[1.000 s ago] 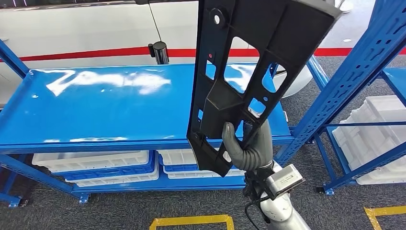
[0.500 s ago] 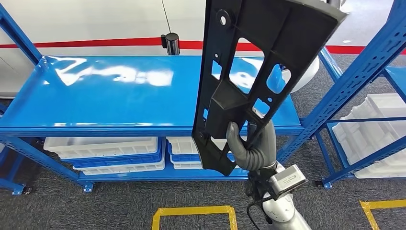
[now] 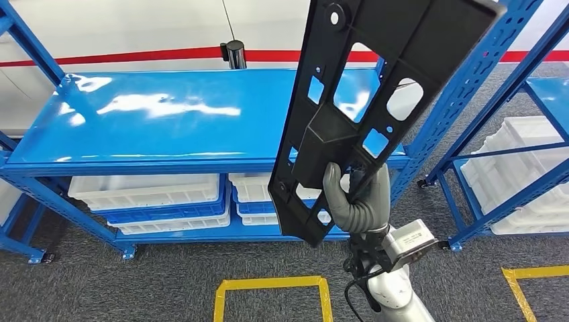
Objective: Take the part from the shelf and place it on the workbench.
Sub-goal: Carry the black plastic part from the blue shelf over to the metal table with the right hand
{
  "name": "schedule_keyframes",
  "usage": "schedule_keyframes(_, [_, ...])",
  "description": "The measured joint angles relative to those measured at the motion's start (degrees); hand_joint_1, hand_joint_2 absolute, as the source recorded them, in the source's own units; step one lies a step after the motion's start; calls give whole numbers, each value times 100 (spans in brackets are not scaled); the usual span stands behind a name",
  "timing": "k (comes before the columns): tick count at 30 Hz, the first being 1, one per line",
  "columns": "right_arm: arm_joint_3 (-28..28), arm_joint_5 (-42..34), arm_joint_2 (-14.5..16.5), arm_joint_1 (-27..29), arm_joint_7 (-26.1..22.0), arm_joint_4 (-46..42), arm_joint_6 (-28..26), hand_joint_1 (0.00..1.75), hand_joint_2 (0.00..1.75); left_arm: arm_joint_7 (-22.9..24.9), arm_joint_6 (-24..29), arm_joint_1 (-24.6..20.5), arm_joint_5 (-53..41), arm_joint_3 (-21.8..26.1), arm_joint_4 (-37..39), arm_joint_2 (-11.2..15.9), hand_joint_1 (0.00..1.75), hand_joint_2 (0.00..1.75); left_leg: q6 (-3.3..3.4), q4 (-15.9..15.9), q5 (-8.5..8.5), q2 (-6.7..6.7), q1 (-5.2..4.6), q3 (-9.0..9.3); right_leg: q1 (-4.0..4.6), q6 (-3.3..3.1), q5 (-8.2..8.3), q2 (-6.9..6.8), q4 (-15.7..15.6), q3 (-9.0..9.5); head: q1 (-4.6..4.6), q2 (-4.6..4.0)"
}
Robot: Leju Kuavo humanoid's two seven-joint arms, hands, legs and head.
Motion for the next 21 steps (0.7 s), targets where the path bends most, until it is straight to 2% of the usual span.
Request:
schedule_keyframes(1, [-10,-2,9,8,11,4,-28,175,175,-1,0,-5,-8,2,0,-6,0,175,-42,-377,88,-4,28,270,-14,28,15,0,54,-60,-2,0])
schedule_keyframes(2, [-25,-4,19,21,18,5,-62,175,175,-3,-1,-11,-21,3,-1,-17,0,175,-55,-715,140,-21,35,503,-16,56,31,1,112,-123,-15,0])
schedule_keyframes(3, [-43,-2,30,44,17,4,-105,175,175,-4,-1,-16,-34,3,-1,-28,0,175,-49,-957,146,-38,38,644,-2,86,48,0,160,-172,-20,0])
schedule_keyframes(4, [-63,12,43,75,13,3,-153,175,175,-5,-1,-20,-49,4,-1,-38,0,175,-20,-1064,116,-55,29,684,17,122,73,1,189,-211,-27,0])
schedule_keyframes(7, [-122,111,65,198,-1,-2,-275,175,175,-6,1,-21,-74,7,-1,-46,0,175,182,-1074,206,-51,-13,562,19,254,130,5,192,-289,-26,0])
schedule_keyframes(8, [-136,138,65,237,-2,-2,-294,175,175,-6,2,-22,-81,8,-1,-49,0,175,261,-1084,263,-40,-21,506,11,260,35,7,280,-358,-15,0])
schedule_keyframes(10, [-158,163,65,287,-3,-3,-314,175,175,-6,5,-25,-92,9,-1,-51,0,175,378,-1094,384,-21,-37,362,2,195,-387,12,807,-588,8,0])
schedule_keyframes(11, [-165,166,65,304,-3,-3,-319,175,175,-6,6,-24,-95,10,-2,-50,0,175,408,-1093,444,-14,-52,279,8,165,-623,14,1197,-713,21,0])
schedule_keyframes(12, [-171,167,64,319,-6,-3,-326,175,175,-6,7,-24,-95,10,-2,-50,0,175,419,-1092,503,-7,-69,198,15,161,-782,14,1551,-795,23,0])
schedule_keyframes(13, [-178,160,63,339,-24,-3,-333,175,175,-6,7,-24,-98,11,-2,-50,0,175,425,-1091,561,-2,-85,121,23,180,-841,14,1773,-808,25,0])
schedule_keyframes(14, [-186,148,65,364,-65,-5,-346,175,175,-6,7,-24,-104,11,-1,-51,0,175,425,-1090,620,2,-99,45,34,214,-803,14,1806,-722,24,0])
schedule_keyframes(15, [-200,140,72,391,-125,-13,-367,175,175,-7,7,-25,-112,11,-1,-52,0,175,422,-1089,679,2,-111,-26,48,244,-702,14,1636,-531,23,0])
schedule_keyframes(16, [-223,139,85,417,-198,-32,-393,175,175,-8,7,-27,-123,10,-1,-55,0,175,415,-1087,737,0,-119,-85,70,249,-606,14,1290,-245,24,0])
schedule_keyframes(18, [-282,168,120,466,-319,-109,-451,175,175,-14,7,-24,-151,10,-2,-67,0,175,377,-1090,845,-5,-136,-158,131,180,-591,6,452,388,13,0])
schedule_keyframes(19, [-308,189,135,490,-359,-154,-471,175,175,-17,7,-22,-164,10,-2,-72,0,175,348,-1099,896,-3,-137,-166,160,141,-624,6,160,572,14,0])
schedule_keyframes(20, [-327,207,143,518,-391,-196,-484,175,175,-19,7,-19,-174,11,-2,-75,0,175,311,-1120,951,1,-133,-167,183,110,-649,7,12,647,16,0])
schedule_keyframes(21, [-343,224,148,553,-416,-230,-489,175,175,-20,5,-17,-181,10,-1,-75,0,175,269,-1150,1009,5,-126,-164,185,93,-609,11,-19,622,19,0])
